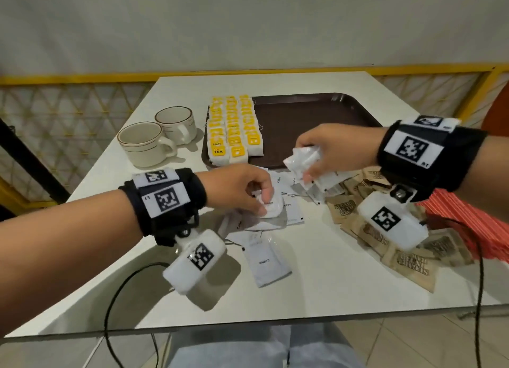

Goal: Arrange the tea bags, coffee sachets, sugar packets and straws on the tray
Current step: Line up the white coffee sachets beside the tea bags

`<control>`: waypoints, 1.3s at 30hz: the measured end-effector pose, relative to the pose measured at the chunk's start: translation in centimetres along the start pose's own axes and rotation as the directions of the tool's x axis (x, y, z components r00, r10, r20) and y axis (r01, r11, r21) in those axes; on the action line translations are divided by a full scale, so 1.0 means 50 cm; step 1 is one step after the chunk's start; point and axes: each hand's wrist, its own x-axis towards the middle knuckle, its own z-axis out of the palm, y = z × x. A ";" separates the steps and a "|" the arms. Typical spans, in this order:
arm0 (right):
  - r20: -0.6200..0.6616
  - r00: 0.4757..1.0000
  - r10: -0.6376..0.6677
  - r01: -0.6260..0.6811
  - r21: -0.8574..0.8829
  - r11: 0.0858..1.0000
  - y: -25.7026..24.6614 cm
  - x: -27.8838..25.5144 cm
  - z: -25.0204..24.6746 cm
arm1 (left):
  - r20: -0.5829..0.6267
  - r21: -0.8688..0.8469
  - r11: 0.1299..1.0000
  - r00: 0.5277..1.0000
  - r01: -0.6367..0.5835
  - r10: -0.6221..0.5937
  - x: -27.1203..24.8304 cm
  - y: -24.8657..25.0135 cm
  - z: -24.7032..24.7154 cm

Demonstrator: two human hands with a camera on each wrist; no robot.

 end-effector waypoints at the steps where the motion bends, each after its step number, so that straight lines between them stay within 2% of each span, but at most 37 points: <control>1: 0.008 1.000 -0.007 0.007 0.060 0.998 -0.003 -0.009 -0.013 | -0.028 -0.066 0.997 0.999 0.032 -0.033 -0.005 -0.008 -0.014; 3: 0.129 0.988 -0.081 0.051 0.220 0.974 -0.028 -0.031 -0.027 | -0.081 -0.230 0.970 0.991 0.081 -0.102 -0.017 -0.025 -0.045; 5: 0.271 0.941 -0.202 0.126 0.275 0.953 -0.071 -0.045 -0.014 | -0.114 -0.377 0.921 0.981 0.101 -0.154 -0.028 -0.038 -0.070; 9: 0.438 0.784 -0.439 0.432 0.122 0.893 -0.161 -0.031 0.079 | -0.108 -0.463 0.874 0.968 0.151 -0.225 -0.040 -0.058 -0.089; 11: 0.484 0.742 -0.464 0.517 0.027 0.855 -0.183 -0.015 0.117 | -0.087 -0.494 0.853 0.967 0.168 -0.241 -0.044 -0.063 -0.089; 16: 0.455 0.769 -0.448 0.551 -0.116 0.827 -0.188 0.029 0.123 | -0.093 -0.551 0.820 0.964 0.157 -0.247 -0.049 -0.069 -0.095; 20: 0.354 0.843 -0.405 0.428 0.016 0.904 -0.170 0.035 0.119 | -0.226 -0.669 0.741 0.935 0.055 -0.273 -0.043 -0.062 -0.108; 23: 0.192 0.911 -0.365 0.330 0.191 0.924 -0.141 0.028 0.080 | -0.377 -0.727 0.683 0.869 -0.063 -0.320 -0.035 -0.050 -0.116; 25: 0.046 0.944 -0.326 0.300 0.288 0.909 -0.114 0.029 0.046 | -0.460 -0.768 0.624 0.800 -0.142 -0.385 -0.022 -0.047 -0.116; 27: -0.105 0.969 -0.225 0.248 0.438 0.864 -0.088 0.031 0.024 | -0.496 -0.816 0.538 0.733 -0.210 -0.466 -0.003 -0.047 -0.111; 28: -0.182 0.972 -0.150 0.226 0.539 0.811 -0.077 0.033 0.019 | -0.498 -0.835 0.495 0.709 -0.239 -0.499 0.007 -0.045 -0.106; 29: -0.252 0.965 -0.068 0.223 0.660 0.717 -0.066 0.036 0.018 | -0.495 -0.850 0.456 0.693 -0.263 -0.524 0.018 -0.044 -0.100; 31: -0.333 0.937 0.108 0.261 0.869 0.420 -0.045 0.045 0.024 | -0.484 -0.871 0.389 0.669 -0.302 -0.564 0.041 -0.038 -0.082; 32: -0.334 0.924 0.186 0.280 0.923 0.264 -0.036 0.052 0.030 | -0.477 -0.877 0.363 0.663 -0.316 -0.577 0.052 -0.030 -0.072; 34: -0.289 0.912 0.290 0.294 0.955 0.030 -0.022 0.062 0.043 | -0.481 -0.875 0.352 0.664 -0.331 -0.572 0.074 -0.014 -0.049; 36: -0.229 0.918 0.324 0.273 0.957 -0.099 -0.013 0.063 0.055 | -0.512 -0.854 0.405 0.663 -0.326 -0.546 0.089 -0.005 -0.030; 39: -0.195 0.932 0.306 0.243 0.962 -0.127 -0.001 0.058 0.069 | -0.556 -0.811 0.503 0.660 -0.299 -0.505 0.097 -0.004 -0.009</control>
